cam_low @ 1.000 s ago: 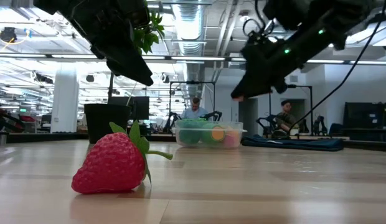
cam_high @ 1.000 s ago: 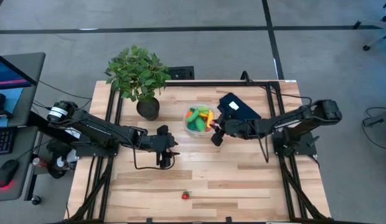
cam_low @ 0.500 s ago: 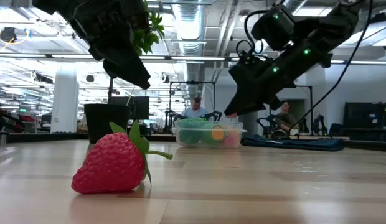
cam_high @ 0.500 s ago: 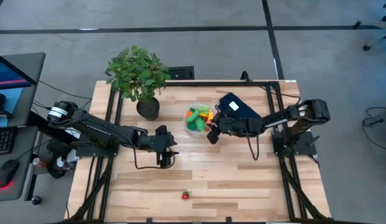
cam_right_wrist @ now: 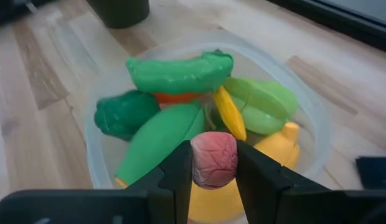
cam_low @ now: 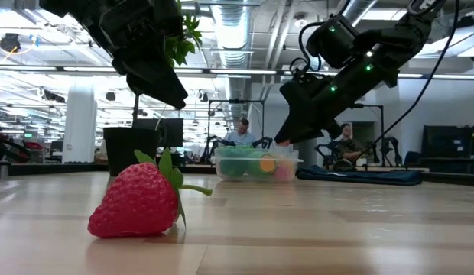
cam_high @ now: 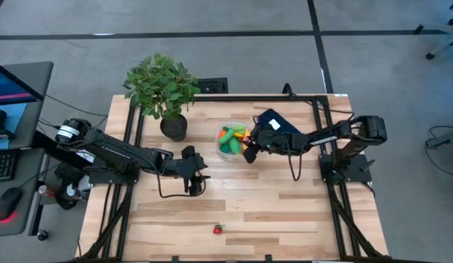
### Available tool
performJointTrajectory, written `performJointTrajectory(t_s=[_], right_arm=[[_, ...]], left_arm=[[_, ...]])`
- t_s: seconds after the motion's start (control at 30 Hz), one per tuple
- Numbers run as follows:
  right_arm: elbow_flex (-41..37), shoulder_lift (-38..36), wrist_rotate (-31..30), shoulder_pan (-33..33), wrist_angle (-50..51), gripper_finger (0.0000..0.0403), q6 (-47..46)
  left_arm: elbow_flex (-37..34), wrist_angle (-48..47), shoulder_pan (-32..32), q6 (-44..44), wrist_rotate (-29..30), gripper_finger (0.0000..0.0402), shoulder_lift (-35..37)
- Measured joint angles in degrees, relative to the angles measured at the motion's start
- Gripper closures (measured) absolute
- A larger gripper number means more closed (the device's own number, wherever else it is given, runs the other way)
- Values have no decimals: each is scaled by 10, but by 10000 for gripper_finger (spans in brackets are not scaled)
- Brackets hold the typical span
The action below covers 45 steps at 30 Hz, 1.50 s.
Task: Pick and placing Produce into tupperware
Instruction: Put the pink peach into the transparent bin, then put the red strawberry into the transparent bin
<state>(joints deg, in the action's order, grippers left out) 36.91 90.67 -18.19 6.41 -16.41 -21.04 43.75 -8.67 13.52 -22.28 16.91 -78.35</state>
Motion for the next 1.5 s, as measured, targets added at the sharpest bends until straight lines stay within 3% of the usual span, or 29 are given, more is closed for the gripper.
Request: performJointTrajectory(t_s=[0.5, 0.57, 0.77, 0.9, 1.07, 1.23, 1.33, 1.5], right_arm=[[0, 0, 20, 5, -35, 206, 0], [0, -5, 45, 5, -28, 196, 1], [0, -60, 162, -9, 75, 182, 14], [0, -122, 182, -37, 159, 181, 15], [0, -206, 203, -88, 240, 182, 12], [0, -269, 202, -146, 328, 182, -10], [0, -288, 198, -176, 371, 182, -33], [0, -298, 197, -234, 397, 182, -63]], left_arm=[[0, 0, 0, 0, 20, 203, 0], [0, 0, 0, 0, 11, 203, 0], [0, -23, 4, -8, -145, 203, 0], [0, -35, 28, -38, -188, 203, 0], [0, -4, 72, -70, -184, 203, 0], [0, 6, 102, -62, -133, 203, 0], [0, 9, 109, -39, -99, 203, -5], [0, 15, 112, -42, -91, 203, -31]])
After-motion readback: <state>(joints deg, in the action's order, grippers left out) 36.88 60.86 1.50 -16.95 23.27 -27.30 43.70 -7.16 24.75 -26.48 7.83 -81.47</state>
